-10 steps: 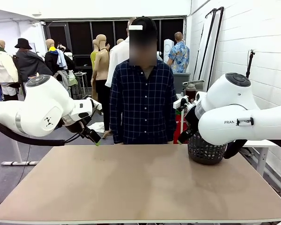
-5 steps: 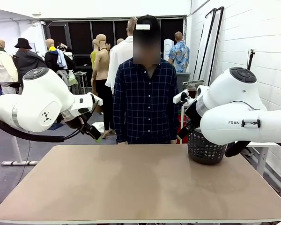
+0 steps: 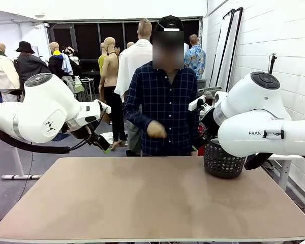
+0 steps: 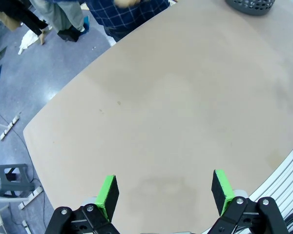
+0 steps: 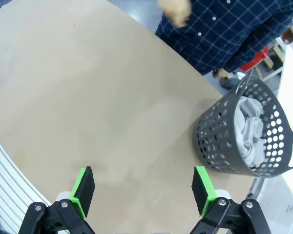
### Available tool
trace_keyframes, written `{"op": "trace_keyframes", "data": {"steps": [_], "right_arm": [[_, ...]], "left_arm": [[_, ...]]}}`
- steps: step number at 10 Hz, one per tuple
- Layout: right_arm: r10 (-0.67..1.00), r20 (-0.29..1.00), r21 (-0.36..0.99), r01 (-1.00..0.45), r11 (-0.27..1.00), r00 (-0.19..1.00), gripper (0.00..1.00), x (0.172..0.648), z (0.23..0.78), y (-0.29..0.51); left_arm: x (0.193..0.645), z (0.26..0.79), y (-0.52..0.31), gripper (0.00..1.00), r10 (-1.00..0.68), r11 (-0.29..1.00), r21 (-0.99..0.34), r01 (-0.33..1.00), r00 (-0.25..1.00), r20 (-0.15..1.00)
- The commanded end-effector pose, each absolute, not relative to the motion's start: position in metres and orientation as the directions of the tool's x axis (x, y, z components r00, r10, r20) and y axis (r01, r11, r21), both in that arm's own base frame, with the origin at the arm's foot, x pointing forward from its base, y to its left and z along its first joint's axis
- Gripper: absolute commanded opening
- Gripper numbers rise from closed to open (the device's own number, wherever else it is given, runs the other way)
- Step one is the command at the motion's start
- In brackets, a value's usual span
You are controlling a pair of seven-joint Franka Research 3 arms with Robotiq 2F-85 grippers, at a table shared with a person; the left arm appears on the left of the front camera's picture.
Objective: Fold the training pants.
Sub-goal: Grab both ends of the Training pants handed by a person.
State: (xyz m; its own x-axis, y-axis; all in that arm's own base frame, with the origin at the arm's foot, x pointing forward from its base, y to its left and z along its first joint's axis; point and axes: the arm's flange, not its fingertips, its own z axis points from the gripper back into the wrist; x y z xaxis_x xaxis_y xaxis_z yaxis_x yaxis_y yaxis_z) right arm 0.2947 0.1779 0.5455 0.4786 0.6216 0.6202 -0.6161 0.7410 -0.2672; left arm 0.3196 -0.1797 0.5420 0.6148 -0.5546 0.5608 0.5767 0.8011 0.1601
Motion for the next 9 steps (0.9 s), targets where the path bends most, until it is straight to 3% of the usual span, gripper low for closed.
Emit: {"op": "trace_keyframes", "data": {"steps": [1,9], "right_arm": [[0.624,0.619,-0.270,-0.616,0.740,0.477,1.00,0.2949,0.5453,0.1780],[0.624,0.619,-0.270,-0.616,0.740,0.477,1.00,0.2949,0.5453,0.1780]], "left_arm": [[0.3191,0.5412,-0.1798,1.00,-0.565,0.794,0.163,0.586,0.610,0.556],[0.3191,0.5412,-0.1798,1.00,-0.565,0.794,0.163,0.586,0.610,0.556]]}}
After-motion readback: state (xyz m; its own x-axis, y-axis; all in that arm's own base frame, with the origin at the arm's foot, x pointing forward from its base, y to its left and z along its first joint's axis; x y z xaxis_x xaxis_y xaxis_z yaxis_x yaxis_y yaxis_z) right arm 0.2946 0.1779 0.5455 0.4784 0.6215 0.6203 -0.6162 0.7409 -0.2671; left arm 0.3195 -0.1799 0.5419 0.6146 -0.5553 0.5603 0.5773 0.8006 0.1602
